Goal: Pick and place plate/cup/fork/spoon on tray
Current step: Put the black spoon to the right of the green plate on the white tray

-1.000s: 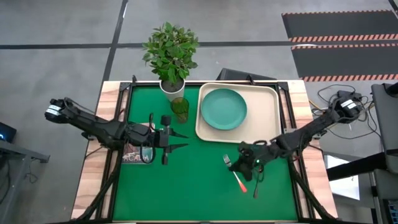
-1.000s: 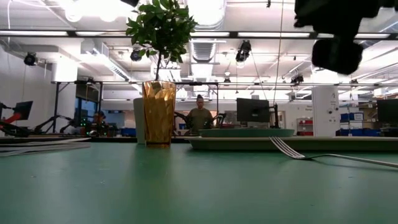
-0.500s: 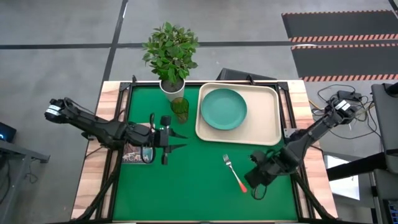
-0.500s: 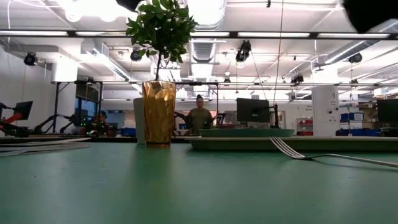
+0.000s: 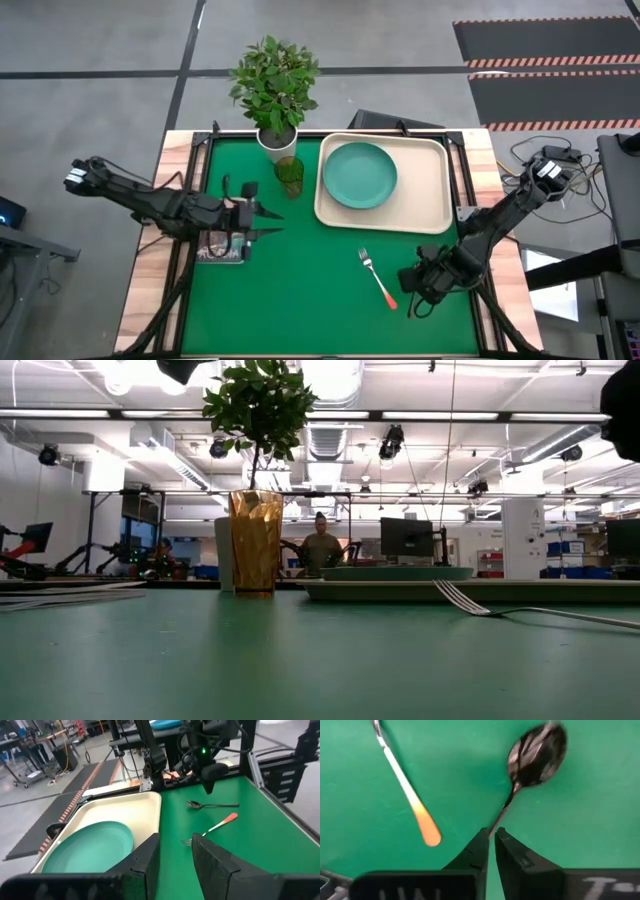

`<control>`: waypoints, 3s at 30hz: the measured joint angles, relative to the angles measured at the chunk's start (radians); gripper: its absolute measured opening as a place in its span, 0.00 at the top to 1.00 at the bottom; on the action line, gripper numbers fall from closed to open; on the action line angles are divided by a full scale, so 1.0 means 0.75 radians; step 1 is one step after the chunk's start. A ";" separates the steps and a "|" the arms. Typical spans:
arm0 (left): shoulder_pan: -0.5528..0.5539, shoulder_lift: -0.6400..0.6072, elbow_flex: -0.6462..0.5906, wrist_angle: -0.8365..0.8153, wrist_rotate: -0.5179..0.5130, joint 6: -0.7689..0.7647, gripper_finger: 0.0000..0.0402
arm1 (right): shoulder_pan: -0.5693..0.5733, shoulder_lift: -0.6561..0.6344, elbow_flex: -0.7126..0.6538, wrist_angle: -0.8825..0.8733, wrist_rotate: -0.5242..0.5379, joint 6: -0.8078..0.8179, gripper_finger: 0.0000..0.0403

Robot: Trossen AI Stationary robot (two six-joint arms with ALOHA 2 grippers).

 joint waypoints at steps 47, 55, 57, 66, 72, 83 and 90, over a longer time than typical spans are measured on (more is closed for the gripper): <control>-0.006 -0.207 -0.140 0.074 0.006 0.016 0.76 | -0.041 0.107 0.105 -0.080 0.004 0.088 0.98; -0.006 -0.205 -0.142 0.110 0.006 0.054 0.76 | -0.347 0.015 0.248 -0.239 0.073 -0.257 0.98; -0.006 -0.205 -0.142 0.115 0.006 0.075 0.76 | -0.465 0.014 0.279 -0.243 0.072 -0.420 0.98; -0.006 -0.206 -0.143 0.134 0.005 0.086 0.76 | -1.060 0.013 0.392 -0.277 -0.072 -1.122 0.97; -0.006 -0.207 -0.143 0.133 0.005 0.085 0.76 | -1.450 0.013 0.403 -0.369 -0.117 -1.435 0.97; -0.006 -0.207 -0.143 0.133 0.005 0.083 0.76 | -1.999 0.014 0.224 -0.351 -0.209 -1.732 0.97; -0.006 -0.207 -0.143 0.133 0.005 0.082 0.76 | -2.110 0.014 0.095 -0.241 -0.210 -1.781 0.97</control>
